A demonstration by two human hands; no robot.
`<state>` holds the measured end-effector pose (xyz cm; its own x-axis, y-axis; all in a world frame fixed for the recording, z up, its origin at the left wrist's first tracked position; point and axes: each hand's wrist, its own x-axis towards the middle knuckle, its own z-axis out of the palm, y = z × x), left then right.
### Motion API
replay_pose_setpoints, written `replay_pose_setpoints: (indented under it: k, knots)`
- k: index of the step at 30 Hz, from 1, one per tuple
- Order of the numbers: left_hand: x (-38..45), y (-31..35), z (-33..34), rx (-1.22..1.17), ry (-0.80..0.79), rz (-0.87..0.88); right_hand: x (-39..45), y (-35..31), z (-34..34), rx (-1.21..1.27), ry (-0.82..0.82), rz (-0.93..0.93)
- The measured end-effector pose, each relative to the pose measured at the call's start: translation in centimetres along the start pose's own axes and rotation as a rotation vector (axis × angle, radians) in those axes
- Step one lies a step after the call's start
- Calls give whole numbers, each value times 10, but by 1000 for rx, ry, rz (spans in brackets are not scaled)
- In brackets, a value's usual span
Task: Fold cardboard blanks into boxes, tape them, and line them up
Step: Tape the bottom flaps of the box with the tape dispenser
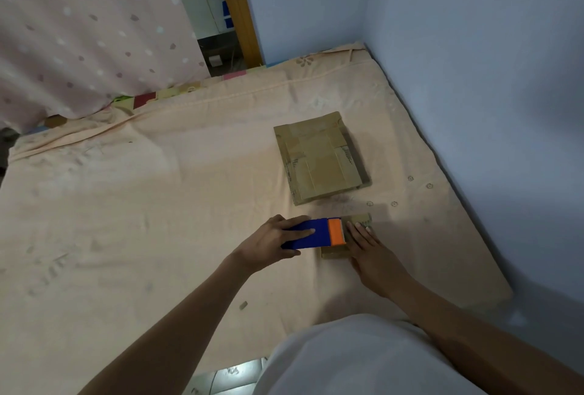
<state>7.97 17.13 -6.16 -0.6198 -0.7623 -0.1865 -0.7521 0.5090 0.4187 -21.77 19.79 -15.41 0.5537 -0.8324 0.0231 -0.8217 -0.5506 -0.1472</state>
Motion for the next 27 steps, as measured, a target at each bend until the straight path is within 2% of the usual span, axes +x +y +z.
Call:
replay_pose_setpoints:
  k: [13,27]
  knots:
    - [10,-3,-26,-61,-168,-70,-1,6,-1,35,-38,-14]
    - [10,-14,-43,-100,-220,-120,-3,4,-4,67,-113,12]
